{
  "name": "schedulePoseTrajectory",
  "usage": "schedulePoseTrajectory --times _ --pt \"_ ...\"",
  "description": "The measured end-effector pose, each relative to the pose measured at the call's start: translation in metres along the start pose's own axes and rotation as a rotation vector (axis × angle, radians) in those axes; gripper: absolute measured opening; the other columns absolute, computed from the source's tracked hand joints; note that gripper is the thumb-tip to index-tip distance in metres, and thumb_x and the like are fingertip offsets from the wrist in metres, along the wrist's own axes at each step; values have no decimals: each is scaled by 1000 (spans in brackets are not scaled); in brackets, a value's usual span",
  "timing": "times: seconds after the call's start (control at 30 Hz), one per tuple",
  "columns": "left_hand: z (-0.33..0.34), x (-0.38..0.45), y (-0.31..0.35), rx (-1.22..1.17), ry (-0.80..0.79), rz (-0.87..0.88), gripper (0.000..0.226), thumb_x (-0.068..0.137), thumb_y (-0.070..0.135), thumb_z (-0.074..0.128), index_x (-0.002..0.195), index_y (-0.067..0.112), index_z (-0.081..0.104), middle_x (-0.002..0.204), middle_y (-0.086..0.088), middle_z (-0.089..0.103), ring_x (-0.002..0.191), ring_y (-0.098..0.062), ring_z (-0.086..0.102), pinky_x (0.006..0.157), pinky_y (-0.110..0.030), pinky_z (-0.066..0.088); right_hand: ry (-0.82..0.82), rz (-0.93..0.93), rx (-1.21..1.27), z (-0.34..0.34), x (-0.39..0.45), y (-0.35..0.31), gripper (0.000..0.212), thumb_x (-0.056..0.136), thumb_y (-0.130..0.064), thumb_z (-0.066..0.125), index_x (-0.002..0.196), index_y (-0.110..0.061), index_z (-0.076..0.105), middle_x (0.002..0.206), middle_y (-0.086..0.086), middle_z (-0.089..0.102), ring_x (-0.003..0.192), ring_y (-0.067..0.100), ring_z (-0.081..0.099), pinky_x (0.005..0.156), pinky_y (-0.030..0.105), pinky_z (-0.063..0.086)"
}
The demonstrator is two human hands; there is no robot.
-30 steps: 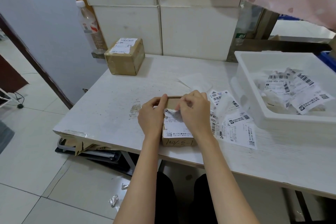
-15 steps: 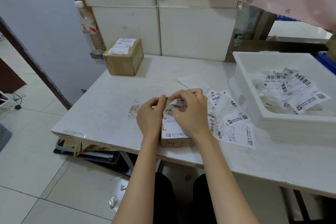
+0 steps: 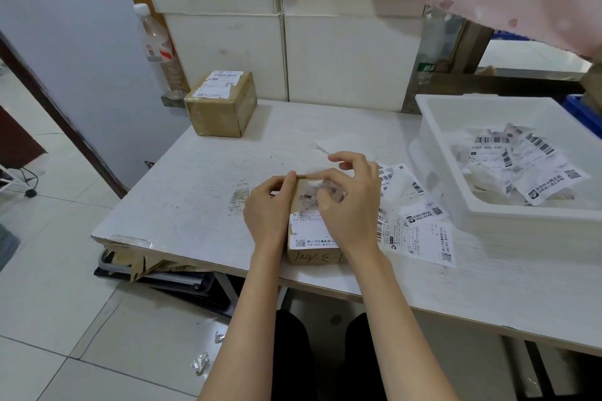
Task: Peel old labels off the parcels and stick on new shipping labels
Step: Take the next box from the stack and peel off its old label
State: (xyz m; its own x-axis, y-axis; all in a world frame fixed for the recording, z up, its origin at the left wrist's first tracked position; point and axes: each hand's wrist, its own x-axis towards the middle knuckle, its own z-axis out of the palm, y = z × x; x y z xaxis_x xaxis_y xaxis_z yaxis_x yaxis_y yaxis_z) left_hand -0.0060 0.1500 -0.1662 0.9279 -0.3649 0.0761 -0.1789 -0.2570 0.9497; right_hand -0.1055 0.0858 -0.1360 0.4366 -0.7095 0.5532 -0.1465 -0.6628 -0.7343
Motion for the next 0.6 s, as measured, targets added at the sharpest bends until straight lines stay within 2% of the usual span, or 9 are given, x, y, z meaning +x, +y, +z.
schedulePoseTrajectory --times 0.07,0.1,0.2,0.27,0.37,0.47,0.53,0.6 --pt "0 0 -1 -16 2 1 28 91 52 59 85 31 77 78 14 73 76 -6 68 69 -30 49 -50 37 -28 -1 1 0 59 70 -13 54 128 -27 62 117 -8 51 107 12 41 96 24 33" --pt "0 0 -1 -14 5 1 28 91 51 58 85 31 77 78 14 73 76 -5 68 69 -30 50 -54 61 -79 -1 1 1 60 71 -14 55 131 -23 59 117 -6 50 108 13 41 95 22 31" --pt "1 -1 -1 3 15 9 28 92 50 58 86 30 77 78 14 73 74 -3 67 65 -27 47 -87 219 -224 0 1 7 40 80 -18 63 120 -17 62 118 -3 49 115 19 38 97 24 29" --pt "1 -1 1 6 22 7 27 92 48 59 85 30 76 78 14 73 73 -3 66 65 -26 46 -114 292 -217 1 -1 9 28 81 -20 66 108 -14 64 116 -2 48 114 20 37 94 22 27" --pt "1 -1 1 8 27 -10 26 92 47 59 83 30 76 76 13 72 70 -4 65 62 -26 44 -76 190 -165 2 -1 7 9 75 -13 62 82 -18 59 100 -8 50 102 15 36 84 22 24" --pt "2 -1 1 6 30 -18 26 92 47 59 84 29 76 76 11 72 69 -4 65 61 -23 42 -147 184 -58 0 -2 3 19 75 -6 57 73 -24 49 82 -9 52 92 14 42 81 26 27" --pt "2 -1 1 9 32 -4 27 93 48 58 85 28 76 78 11 72 72 -4 64 61 -23 40 -142 208 55 -1 -3 1 30 76 -6 58 70 -31 44 84 -3 51 91 19 45 80 30 40" --pt "1 -1 1 11 34 -1 28 93 48 58 85 27 76 79 11 72 74 -4 64 61 -23 39 -104 194 111 -1 -4 0 29 74 -9 58 73 -34 44 88 -2 50 91 20 47 78 33 46"
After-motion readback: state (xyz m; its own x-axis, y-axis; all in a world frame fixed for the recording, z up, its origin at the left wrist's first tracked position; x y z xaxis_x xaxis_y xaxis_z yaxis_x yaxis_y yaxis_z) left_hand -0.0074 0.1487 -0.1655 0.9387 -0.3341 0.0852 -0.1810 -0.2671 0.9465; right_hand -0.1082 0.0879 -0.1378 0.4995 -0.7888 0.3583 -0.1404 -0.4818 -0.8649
